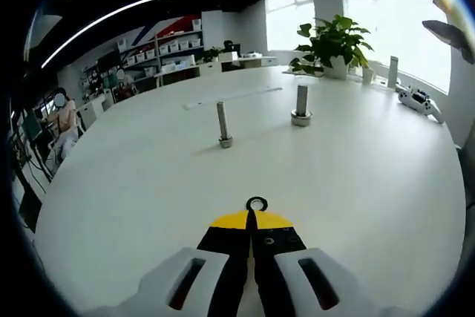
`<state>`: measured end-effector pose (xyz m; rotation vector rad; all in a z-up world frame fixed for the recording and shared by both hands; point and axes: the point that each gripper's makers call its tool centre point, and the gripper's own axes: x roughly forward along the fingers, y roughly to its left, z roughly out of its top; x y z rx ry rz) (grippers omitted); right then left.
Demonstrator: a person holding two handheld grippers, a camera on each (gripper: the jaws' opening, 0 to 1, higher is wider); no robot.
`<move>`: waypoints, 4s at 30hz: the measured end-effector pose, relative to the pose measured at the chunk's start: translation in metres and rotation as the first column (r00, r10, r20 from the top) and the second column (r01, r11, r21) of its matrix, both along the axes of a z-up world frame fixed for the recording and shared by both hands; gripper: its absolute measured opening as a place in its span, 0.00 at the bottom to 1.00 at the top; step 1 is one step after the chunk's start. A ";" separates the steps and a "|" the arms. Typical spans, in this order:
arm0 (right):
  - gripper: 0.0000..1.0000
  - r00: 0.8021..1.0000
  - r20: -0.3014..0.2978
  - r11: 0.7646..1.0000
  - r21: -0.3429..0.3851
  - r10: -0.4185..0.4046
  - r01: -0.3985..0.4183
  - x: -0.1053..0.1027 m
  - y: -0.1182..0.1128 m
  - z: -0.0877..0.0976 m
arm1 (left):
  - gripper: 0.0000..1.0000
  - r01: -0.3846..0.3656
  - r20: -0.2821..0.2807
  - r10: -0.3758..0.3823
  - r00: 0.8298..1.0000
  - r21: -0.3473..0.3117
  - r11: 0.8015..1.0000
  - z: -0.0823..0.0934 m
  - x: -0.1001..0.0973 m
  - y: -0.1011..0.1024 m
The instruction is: Place the washer onto the threaded stud by aligning its center hole with the stud, sliding it down to the base, and recovering from edge contact or off-axis alignment until the washer reaches the visible bottom stop.
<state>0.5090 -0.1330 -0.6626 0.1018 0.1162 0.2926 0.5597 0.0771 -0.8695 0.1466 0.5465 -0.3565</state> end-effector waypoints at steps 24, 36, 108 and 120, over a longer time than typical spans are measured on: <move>0.43 1.000 0.000 1.000 0.002 -0.005 0.005 0.000 -0.001 0.000 | 0.14 -0.009 -0.001 0.009 1.000 -0.028 1.000 0.001 -0.005 -0.001; 0.43 1.000 0.000 1.000 0.000 -0.006 0.006 0.000 -0.001 0.000 | 0.16 -0.012 0.005 0.012 1.000 -0.039 0.999 0.004 -0.002 -0.002; 0.43 1.000 -0.004 1.000 0.013 -0.005 0.005 0.002 0.000 0.000 | 0.08 -0.022 0.070 0.022 0.997 -0.007 1.000 0.038 0.011 0.002; 0.43 1.000 -0.002 1.000 0.015 -0.006 0.006 0.002 0.000 0.001 | 0.08 -0.005 0.117 0.007 0.993 -0.017 1.000 0.080 0.032 -0.003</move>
